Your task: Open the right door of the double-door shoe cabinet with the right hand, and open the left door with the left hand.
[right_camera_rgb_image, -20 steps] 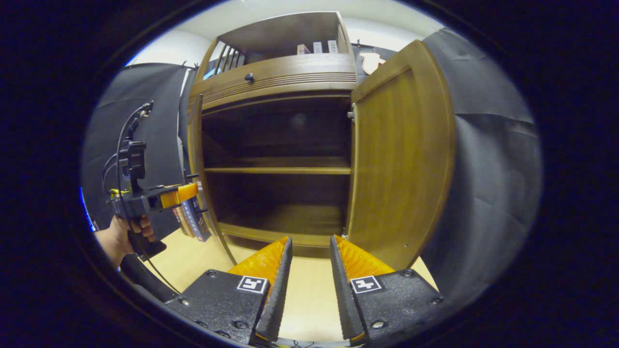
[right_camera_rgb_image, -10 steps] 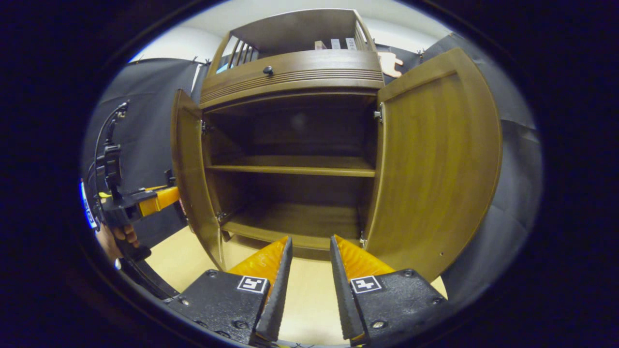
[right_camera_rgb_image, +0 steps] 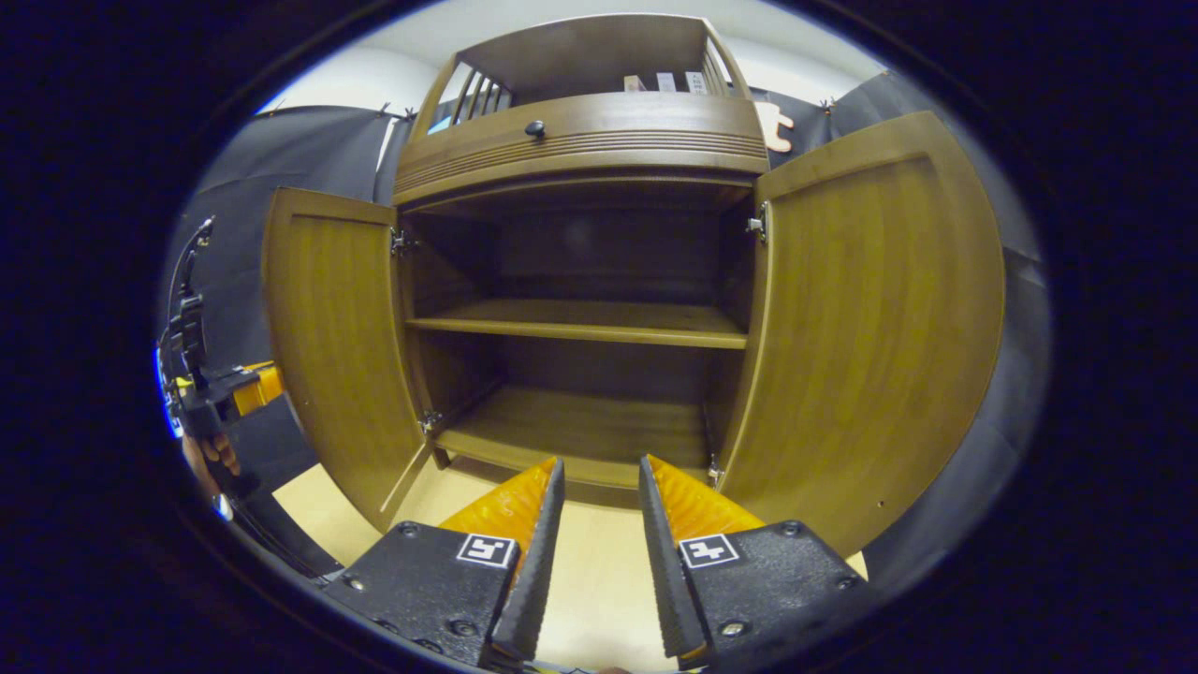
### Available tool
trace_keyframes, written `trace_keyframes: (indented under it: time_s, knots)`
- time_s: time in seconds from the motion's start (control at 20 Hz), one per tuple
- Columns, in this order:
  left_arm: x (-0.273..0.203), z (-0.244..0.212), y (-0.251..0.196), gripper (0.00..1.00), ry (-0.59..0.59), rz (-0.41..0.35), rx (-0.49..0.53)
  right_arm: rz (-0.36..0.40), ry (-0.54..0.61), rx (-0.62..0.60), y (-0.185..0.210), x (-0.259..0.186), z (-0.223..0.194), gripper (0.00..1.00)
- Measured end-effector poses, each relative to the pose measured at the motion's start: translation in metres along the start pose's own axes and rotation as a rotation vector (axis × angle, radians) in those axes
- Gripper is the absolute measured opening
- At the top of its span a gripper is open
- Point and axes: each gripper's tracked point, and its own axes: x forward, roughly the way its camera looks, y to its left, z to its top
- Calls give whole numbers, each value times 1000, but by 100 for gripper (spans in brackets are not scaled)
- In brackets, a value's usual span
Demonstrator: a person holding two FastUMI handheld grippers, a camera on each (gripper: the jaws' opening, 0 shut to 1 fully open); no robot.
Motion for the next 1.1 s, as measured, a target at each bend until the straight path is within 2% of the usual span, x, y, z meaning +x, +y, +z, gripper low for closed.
trace_keyframes:
  time_s: [0.05, 0.1, 0.15, 0.25, 0.4, 0.55, 0.6, 0.75, 0.8, 0.9, 0.95, 1.0, 1.05, 1.1]
  knots:
    - [6, 2, 4, 8, -3, -9, -17, 3, -2, 0, 2, 0, 1, 53]
    - [6, 1, 5, 0, 2, -11, -31, 4, -1, -2, 4, 2, 2, 53]
    - [3, 1, 6, 7, 4, -20, -35, 8, -2, -5, 5, 3, 3, 51]
    - [2, 2, 9, 9, 5, -33, -44, 5, -6, -11, 5, 3, 6, 55]
    - [-4, -4, 25, 11, 8, -13, -60, 1, -9, -17, 7, 2, 4, 55]
    - [-10, -5, 42, 6, 19, 7, -78, 10, -10, -25, 11, 4, 6, 52]
    - [-9, -7, 44, 7, 25, 5, -86, 15, -12, -28, 14, 4, 6, 55]
    - [-10, -7, 47, 7, 21, 6, -63, 25, -25, -35, 23, 5, 14, 52]
    - [-12, -7, 50, 7, 19, 14, -59, 26, -28, -39, 25, 7, 17, 55]
    - [-16, -7, 60, 6, 21, 47, -57, 21, -32, -45, 26, 9, 21, 53]
    - [-19, -6, 66, 6, 19, 65, -60, 13, -32, -46, 25, 9, 22, 55]
    - [-23, -4, 73, 6, 14, 87, -62, 11, -36, -44, 24, 9, 24, 67]
    - [-28, 1, 79, 6, 3, 105, -67, 8, -41, -40, 24, 9, 27, 66]
    - [-33, 7, 82, 7, -7, 114, -75, 5, -50, -36, 24, 7, 31, 71]
